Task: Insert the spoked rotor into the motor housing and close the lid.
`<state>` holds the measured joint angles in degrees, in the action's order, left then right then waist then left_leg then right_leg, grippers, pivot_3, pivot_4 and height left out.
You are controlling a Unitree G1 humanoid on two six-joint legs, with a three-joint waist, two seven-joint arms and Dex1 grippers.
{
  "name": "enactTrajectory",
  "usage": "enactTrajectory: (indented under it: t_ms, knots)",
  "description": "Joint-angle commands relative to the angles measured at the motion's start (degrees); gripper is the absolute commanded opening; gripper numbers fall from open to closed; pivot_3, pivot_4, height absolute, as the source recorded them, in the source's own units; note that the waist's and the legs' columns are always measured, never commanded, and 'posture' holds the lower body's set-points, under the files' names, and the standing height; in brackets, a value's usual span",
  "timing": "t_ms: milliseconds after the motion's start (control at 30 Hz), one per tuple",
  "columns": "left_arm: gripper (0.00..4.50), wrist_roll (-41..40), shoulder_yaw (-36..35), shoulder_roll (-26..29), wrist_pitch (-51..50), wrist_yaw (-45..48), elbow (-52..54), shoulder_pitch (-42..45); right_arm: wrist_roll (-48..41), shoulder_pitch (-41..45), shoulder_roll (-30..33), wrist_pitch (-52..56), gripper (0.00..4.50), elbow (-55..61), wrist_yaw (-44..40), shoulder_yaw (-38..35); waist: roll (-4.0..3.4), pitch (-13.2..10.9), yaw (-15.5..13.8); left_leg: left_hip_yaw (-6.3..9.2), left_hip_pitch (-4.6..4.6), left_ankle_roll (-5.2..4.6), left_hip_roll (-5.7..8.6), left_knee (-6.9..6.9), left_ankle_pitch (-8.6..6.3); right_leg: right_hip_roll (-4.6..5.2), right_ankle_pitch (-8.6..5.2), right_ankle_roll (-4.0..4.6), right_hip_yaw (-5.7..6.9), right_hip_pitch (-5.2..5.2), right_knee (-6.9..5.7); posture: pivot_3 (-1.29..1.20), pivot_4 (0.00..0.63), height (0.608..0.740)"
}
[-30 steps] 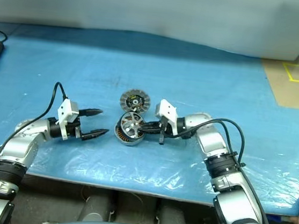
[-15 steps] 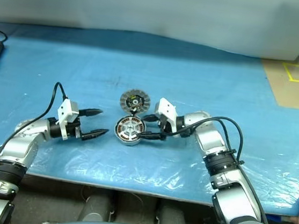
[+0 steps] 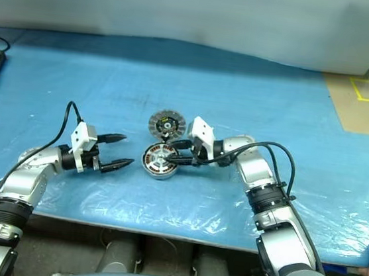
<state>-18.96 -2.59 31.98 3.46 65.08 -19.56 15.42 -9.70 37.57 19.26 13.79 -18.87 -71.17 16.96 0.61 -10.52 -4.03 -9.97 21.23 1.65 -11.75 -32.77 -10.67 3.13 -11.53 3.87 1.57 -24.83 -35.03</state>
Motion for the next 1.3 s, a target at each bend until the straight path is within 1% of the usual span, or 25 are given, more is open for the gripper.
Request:
enactTrajectory:
  t_ms: [33,67,100,200,267,433,533,600,700,767,833,900,1100,1300]
  knots:
    - [4.5,-0.4,-1.2,0.5,0.9,-0.3,1.7,-0.4,-1.6,1.0,0.3,0.2,0.64,1.6,-0.3,-1.6,0.0,0.0,0.0,0.0,0.0,0.0,0.0,0.0,0.0,0.0,0.0,0.0,0.0,0.0,0.0,0.0,0.15,0.74]
    - [4.5,-0.4,-1.3,0.5,1.0,-0.3,1.7,-0.4,-1.6,0.9,0.7,0.3,0.27,1.7,-0.3,-1.8,0.0,0.0,0.0,0.0,0.0,0.0,0.0,0.0,0.0,0.0,0.0,0.0,0.0,0.0,0.0,0.0,0.15,0.74]
    - [4.5,-0.4,-1.3,0.5,1.0,-0.4,1.7,-0.4,-1.7,0.8,1.0,0.3,0.05,1.8,-0.4,-2.1,0.0,0.0,0.0,0.0,0.0,0.0,0.0,0.0,0.0,0.0,0.0,0.0,0.0,0.0,0.0,0.0,0.15,0.74]
    - [4.5,-0.5,-1.2,0.5,1.0,-0.4,1.6,-0.3,-1.6,0.1,2.1,0.4,0.05,2.6,-0.2,-2.4,0.0,0.0,0.0,0.0,0.0,0.0,0.0,0.0,0.0,0.0,0.0,0.0,0.0,0.0,0.0,0.0,0.15,0.74]
    - [4.5,-0.5,-1.1,0.4,1.0,-0.3,1.3,0.2,-0.4,-0.5,3.8,-0.2,0.05,2.0,0.6,-2.6,0.0,0.0,0.0,0.0,0.0,0.0,0.0,0.0,0.0,0.0,0.0,0.0,0.0,0.0,0.0,0.0,0.15,0.74]
    - [4.5,-0.5,-1.1,0.3,1.3,-0.2,0.7,0.6,4.5,0.5,9.1,-2.1,0.05,-5.3,6.3,-3.7,0.0,0.0,-0.1,0.0,0.0,0.07,0.02,-0.03,0.04,0.01,0.0,0.0,0.0,0.03,0.0,0.0,0.15,0.74]
    - [4.5,-0.4,-1.1,0.3,1.6,-0.2,0.6,0.5,5.9,2.2,10.0,-4.2,0.05,-10.0,9.0,-4.8,0.0,0.0,0.0,0.0,0.0,0.15,0.02,-0.04,0.09,0.01,0.0,0.0,-0.01,0.03,0.0,0.0,0.15,0.74]
    - [4.5,-0.4,-1.1,0.3,1.7,-0.2,0.3,0.7,6.9,4.8,8.5,-6.9,0.05,-15.1,12.6,-5.5,0.0,0.0,0.3,0.0,0.0,0.15,0.01,-0.03,0.09,0.0,0.0,0.0,-0.01,0.02,-0.01,0.0,0.15,0.74]
    - [4.5,-0.4,-1.1,0.3,1.8,-0.1,-0.2,1.1,5.1,10.8,3.6,-11.4,0.05,-24.2,16.0,-8.8,0.0,0.0,1.1,-0.02,-0.03,0.15,0.0,-0.05,0.09,-0.02,0.0,0.01,-0.03,-0.09,-0.17,0.0,0.15,0.74]
    - [4.5,-0.4,-1.2,0.3,1.8,-0.2,-0.4,1.4,4.3,14.2,0.6,-14.7,0.05,-29.0,17.0,-10.6,-0.01,0.0,1.5,-0.02,0.01,0.15,-0.01,-0.08,0.09,-0.02,-0.01,0.03,-0.04,-0.21,-0.33,0.0,0.15,0.74]
    - [4.5,-0.4,-1.2,0.3,1.8,-0.2,-0.6,1.6,4.6,16.4,-1.1,-17.4,0.05,-32.4,17.2,-11.5,-0.01,0.0,1.4,-0.03,0.03,0.14,-0.02,-0.12,0.08,-0.02,-0.05,0.1,-0.04,-0.25,-0.43,0.0,0.15,0.74]
    - [4.5,-0.5,-1.5,0.5,1.7,-0.2,-0.5,1.3,4.6,18.4,-3.2,-18.7,0.05,-35.0,15.8,-11.6,-0.01,0.0,1.2,-0.03,0.04,0.12,-0.01,-0.14,0.08,-0.01,-0.06,0.12,-0.03,-0.24,-0.43,0.0,0.15,0.74]
    - [4.5,-0.5,-2.2,1.1,1.7,-0.5,0.0,0.2,2.3,21.5,-7.6,-18.4,0.05,-37.3,9.9,-13.0,-0.01,0.0,1.0,-0.03,0.18,0.02,-0.03,-0.22,0.03,0.01,-0.06,0.12,0.01,-0.3,-0.43,0.0,0.15,0.74]
    - [4.5,-0.5,-2.2,1.0,1.5,-0.7,0.2,-0.1,-0.3,21.7,-9.9,-16.2,0.05,-34.0,5.3,-14.2,-0.02,0.0,1.0,-0.03,0.12,0.02,-0.05,-0.25,0.02,0.01,-0.06,0.13,0.0,-0.28,-0.53,0.0,0.15,0.74]
